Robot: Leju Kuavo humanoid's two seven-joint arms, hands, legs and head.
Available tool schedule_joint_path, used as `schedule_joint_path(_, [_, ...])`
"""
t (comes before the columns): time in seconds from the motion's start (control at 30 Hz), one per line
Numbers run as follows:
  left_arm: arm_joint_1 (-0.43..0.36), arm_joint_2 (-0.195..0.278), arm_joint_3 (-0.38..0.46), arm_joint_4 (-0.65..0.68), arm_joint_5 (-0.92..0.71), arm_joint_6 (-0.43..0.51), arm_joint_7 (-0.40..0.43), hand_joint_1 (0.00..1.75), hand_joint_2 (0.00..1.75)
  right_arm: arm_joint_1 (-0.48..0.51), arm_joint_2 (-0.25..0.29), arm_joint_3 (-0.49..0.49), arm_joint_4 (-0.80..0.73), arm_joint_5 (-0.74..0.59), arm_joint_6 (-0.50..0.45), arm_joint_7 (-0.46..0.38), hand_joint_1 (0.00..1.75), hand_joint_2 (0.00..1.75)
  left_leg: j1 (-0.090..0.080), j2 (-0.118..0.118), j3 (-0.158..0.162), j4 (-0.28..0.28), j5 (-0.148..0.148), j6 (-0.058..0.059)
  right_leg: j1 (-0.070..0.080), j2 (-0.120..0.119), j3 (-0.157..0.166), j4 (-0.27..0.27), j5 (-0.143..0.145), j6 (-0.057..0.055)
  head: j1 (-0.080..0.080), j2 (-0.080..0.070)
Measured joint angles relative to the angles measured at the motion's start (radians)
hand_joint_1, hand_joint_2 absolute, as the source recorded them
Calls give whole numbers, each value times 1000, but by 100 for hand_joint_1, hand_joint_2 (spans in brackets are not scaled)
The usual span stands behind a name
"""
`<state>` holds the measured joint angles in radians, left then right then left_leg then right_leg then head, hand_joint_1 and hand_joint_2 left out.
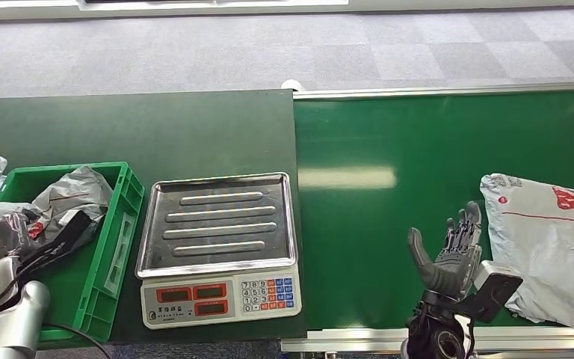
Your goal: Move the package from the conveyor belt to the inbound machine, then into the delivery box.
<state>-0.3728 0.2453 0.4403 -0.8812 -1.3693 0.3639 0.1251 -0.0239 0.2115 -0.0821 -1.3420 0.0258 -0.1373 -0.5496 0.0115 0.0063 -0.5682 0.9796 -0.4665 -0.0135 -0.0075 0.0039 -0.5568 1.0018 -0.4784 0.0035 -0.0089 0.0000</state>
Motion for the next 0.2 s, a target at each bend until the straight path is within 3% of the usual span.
schedule_joint_path(0.2, [-5, -4, 6, -13, 28, 280, -140, 0, 175, 10, 6, -7, -16, 0, -1, 7, 0, 175, 1, 0, 1, -1, 2, -2, 0, 0, 0, 0, 1, -1, 0, 0])
